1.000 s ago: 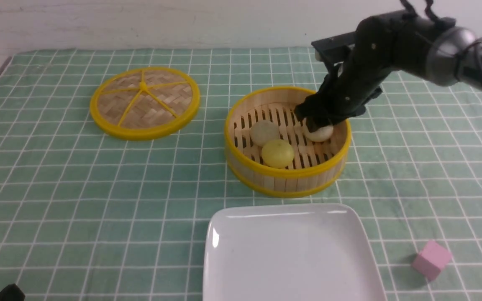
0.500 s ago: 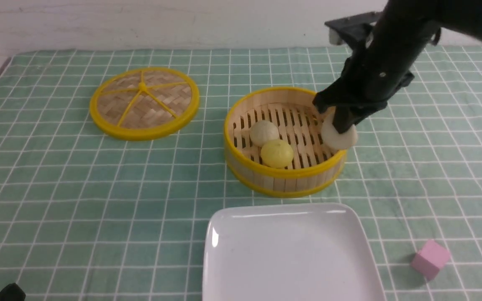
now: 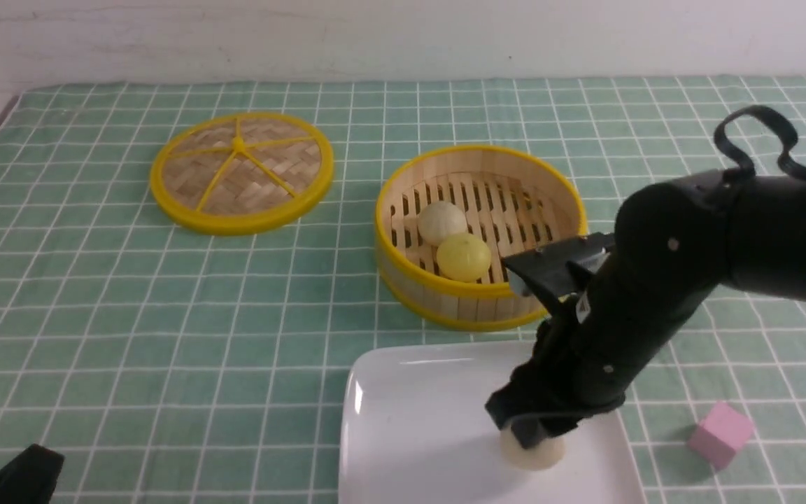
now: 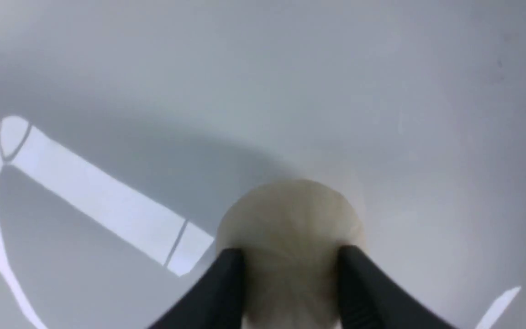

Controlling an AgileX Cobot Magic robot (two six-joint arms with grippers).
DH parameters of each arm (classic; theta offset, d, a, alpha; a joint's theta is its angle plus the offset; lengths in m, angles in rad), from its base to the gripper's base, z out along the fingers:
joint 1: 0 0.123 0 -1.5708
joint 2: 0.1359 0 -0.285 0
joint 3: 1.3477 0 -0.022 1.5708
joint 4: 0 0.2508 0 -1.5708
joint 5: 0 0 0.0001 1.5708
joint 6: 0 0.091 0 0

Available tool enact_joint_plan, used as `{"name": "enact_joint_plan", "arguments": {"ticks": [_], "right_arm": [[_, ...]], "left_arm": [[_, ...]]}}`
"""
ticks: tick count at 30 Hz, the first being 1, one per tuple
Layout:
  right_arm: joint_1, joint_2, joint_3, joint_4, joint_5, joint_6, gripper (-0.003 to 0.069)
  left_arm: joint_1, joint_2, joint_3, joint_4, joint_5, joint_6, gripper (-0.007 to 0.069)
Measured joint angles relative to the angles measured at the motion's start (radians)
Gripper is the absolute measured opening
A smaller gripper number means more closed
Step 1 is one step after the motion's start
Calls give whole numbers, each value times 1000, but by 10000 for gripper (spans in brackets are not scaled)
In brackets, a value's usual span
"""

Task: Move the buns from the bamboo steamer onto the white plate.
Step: 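Move the steamed bun from the bamboo steamer onto the white plate with the right gripper, then reach into the bamboo steamer and grasp a bun with the left gripper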

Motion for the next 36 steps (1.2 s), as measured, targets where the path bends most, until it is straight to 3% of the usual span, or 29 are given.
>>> {"name": "enact_joint_plan", "arguments": {"ticks": [4,7,8,10,11,14,16,17,18,21,24,28,36], "right_arm": [[-22,-35,-37,-17,71,14,494],[-45,-85,-74,-54,152,7,531],[-64,-133,-96,-94,222,-2,533],[-93,-214,-105,-149,308,-10,502],[-117,-281,-105,-191,369,-10,452],[-145,-366,-93,-236,409,-5,366],[-170,-482,-51,-265,423,10,235],[-173,-500,-41,-268,424,12,211],[-177,-575,8,-280,428,15,114],[-178,-701,114,-288,428,17,-3],[-178,-841,223,-291,391,17,-15],[-178,-979,361,-290,300,37,-15],[-178,-1072,508,-324,206,73,-15]], "left_arm": [[0,0,-60,-32,14,7,201],[0,2,-152,-28,30,63,155],[0,33,-236,-19,51,128,106],[0,123,-334,-12,121,217,41],[0,216,-406,-11,215,287,13],[0,384,-486,-7,346,360,1],[0,640,-608,-4,535,452,1],[0,660,-627,-4,547,468,1],[0,828,-696,-7,642,539,1],[0,1118,-854,-49,785,703,1],[-46,1384,-1003,-106,886,813,1],[-172,1632,-1233,-104,956,828,1],[-498,2023,-1855,225,989,587,6]]}}
